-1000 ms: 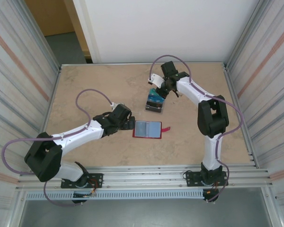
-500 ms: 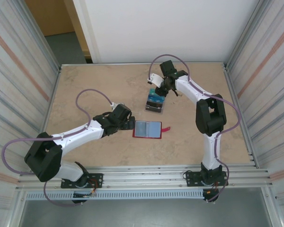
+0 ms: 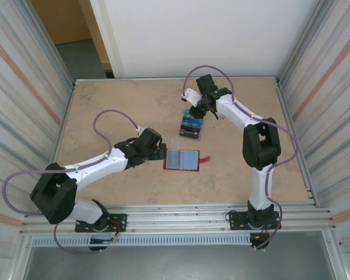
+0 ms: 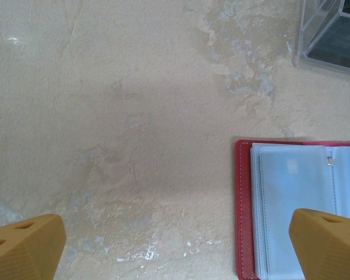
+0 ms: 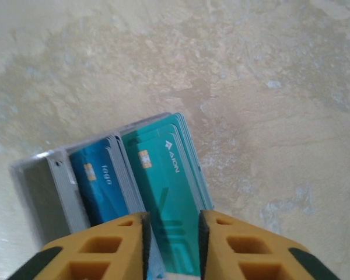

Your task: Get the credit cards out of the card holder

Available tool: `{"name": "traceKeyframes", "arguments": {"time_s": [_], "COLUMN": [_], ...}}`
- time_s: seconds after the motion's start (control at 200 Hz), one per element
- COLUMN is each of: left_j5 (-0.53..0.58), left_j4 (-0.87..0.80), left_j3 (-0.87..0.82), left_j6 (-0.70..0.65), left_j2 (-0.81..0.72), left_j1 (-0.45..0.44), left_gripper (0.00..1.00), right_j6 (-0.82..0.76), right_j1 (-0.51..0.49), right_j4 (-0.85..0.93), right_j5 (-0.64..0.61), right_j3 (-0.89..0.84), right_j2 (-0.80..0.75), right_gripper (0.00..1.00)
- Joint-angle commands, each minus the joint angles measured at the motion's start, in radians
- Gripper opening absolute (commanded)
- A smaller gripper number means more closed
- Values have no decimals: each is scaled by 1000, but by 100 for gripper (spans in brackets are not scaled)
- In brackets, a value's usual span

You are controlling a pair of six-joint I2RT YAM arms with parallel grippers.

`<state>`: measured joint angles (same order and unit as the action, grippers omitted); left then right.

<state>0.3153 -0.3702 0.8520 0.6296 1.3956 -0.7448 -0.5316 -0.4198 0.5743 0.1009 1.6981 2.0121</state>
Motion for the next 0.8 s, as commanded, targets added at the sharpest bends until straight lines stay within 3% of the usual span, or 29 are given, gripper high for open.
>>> {"name": "traceKeyframes", "arguments": {"time_s": [0.0, 0.17, 0.381, 0.416, 0.431, 0.436, 0.441, 0.456, 0.797], "left_j5": [24, 30, 36, 36, 36, 36, 36, 36, 47], "left_j4": [-12, -9, -6, -3, -3, -3, -3, -3, -22], "left_j3": [-19, -61, -119, -128, -132, -132, -134, -138, -208], "left_j6": [17, 43, 78, 80, 81, 81, 81, 81, 115], "left_j2": [-50, -101, -168, -179, -184, -184, -186, -191, -285], "left_j1": [13, 36, 73, 79, 82, 83, 83, 85, 132], "left_gripper": [99, 99, 99, 99, 99, 99, 99, 99, 99], "right_j6": [200, 432, 632, 647, 650, 651, 652, 655, 809], "right_j1": [-9, -41, -103, -127, -140, -144, -149, -163, -409], "right_j4": [-62, -120, -40, -50, -53, -54, -54, -57, -48], "right_j5": [11, -8, 57, 53, 44, 40, 39, 21, -239], "right_j3": [-44, -170, -250, -281, -293, -298, -301, -313, -404], "right_j2": [-130, -254, -327, -339, -342, -344, -346, -349, -270], "right_gripper": [35, 45, 45, 56, 69, 85, 93, 100, 99]}}
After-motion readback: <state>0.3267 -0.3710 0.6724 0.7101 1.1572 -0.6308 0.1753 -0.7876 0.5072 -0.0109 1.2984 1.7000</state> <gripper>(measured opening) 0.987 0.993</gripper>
